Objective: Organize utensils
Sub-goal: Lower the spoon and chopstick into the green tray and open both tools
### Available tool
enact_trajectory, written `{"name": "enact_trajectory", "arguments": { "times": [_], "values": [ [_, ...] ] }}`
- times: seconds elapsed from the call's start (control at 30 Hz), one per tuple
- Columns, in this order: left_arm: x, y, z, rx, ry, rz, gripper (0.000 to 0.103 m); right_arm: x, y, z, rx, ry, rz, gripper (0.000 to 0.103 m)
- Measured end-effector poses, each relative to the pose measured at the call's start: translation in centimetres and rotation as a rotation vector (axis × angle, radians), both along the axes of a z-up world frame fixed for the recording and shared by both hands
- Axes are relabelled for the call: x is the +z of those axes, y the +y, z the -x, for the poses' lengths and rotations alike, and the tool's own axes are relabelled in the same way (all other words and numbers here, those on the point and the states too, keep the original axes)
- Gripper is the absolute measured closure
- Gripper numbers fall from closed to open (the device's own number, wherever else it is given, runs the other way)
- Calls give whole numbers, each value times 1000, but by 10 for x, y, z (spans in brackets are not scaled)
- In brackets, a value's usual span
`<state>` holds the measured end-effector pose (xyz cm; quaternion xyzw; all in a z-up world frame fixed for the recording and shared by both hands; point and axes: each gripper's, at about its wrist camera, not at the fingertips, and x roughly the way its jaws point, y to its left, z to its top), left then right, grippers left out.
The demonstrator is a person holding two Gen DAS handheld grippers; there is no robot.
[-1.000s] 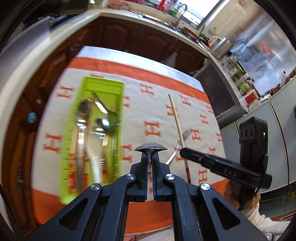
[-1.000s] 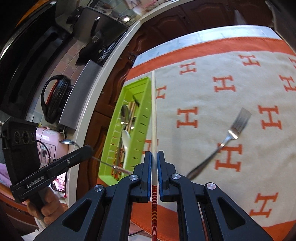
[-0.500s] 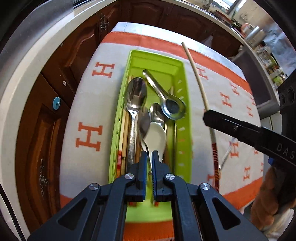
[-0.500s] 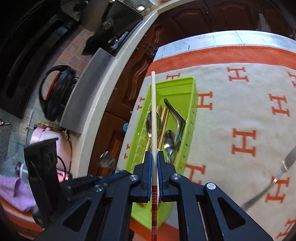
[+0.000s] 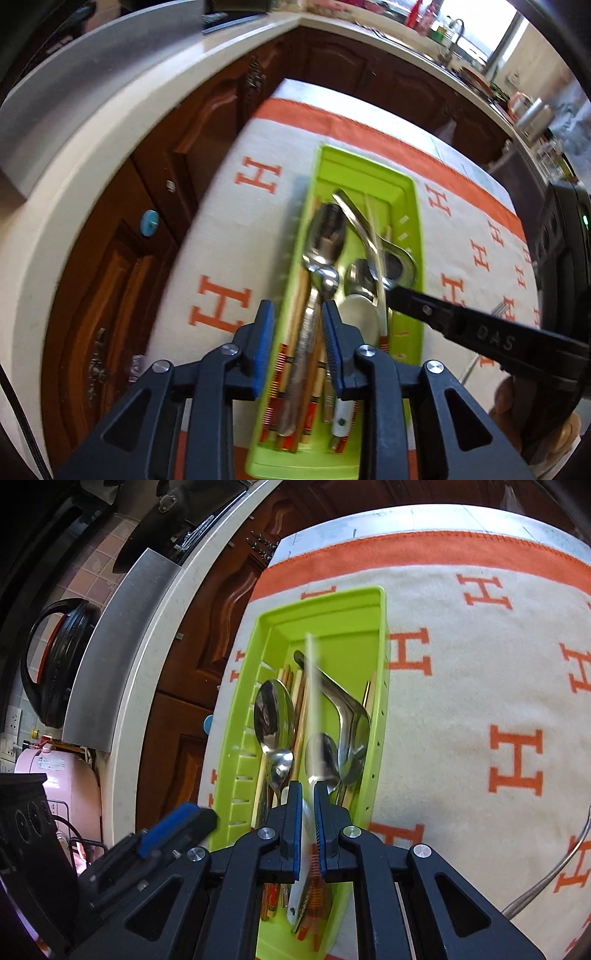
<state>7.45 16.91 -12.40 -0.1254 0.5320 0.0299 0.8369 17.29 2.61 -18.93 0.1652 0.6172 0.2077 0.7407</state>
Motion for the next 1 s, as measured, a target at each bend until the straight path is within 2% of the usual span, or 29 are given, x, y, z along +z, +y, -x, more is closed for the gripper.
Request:
{"name": "enact_trajectory", "arguments": {
  "times": [0.13, 0.27, 0.37, 0.47, 0.67, 0.73, 0.9, 1.0],
  "values": [
    [6, 8, 3, 50, -27, -31, 60, 4, -3, 11, 5, -10, -12, 92],
    [12, 4, 7, 58, -51, -62, 59, 15, -14, 21, 11, -30, -18, 90],
    [15, -3, 12, 51, -61, -60, 54, 22, -27, 27, 10, -41, -23, 90],
    [18, -14, 16, 44, -71, -47, 53, 28, -45, 34, 0, -49, -10, 89],
    [21, -50, 21, 11, -96, -15, 46, 28, -91, 49, -44, -35, 34, 89],
    [22, -67, 21, -6, -106, -23, 39, 24, -110, 53, -76, -20, 40, 89],
    [17, -111, 23, -70, -113, -71, 34, 9, -163, 65, -173, 31, 40, 89],
    [11, -129, 26, -87, -108, -90, 26, 0, -191, 72, -222, 60, 45, 87]
  ]
}}
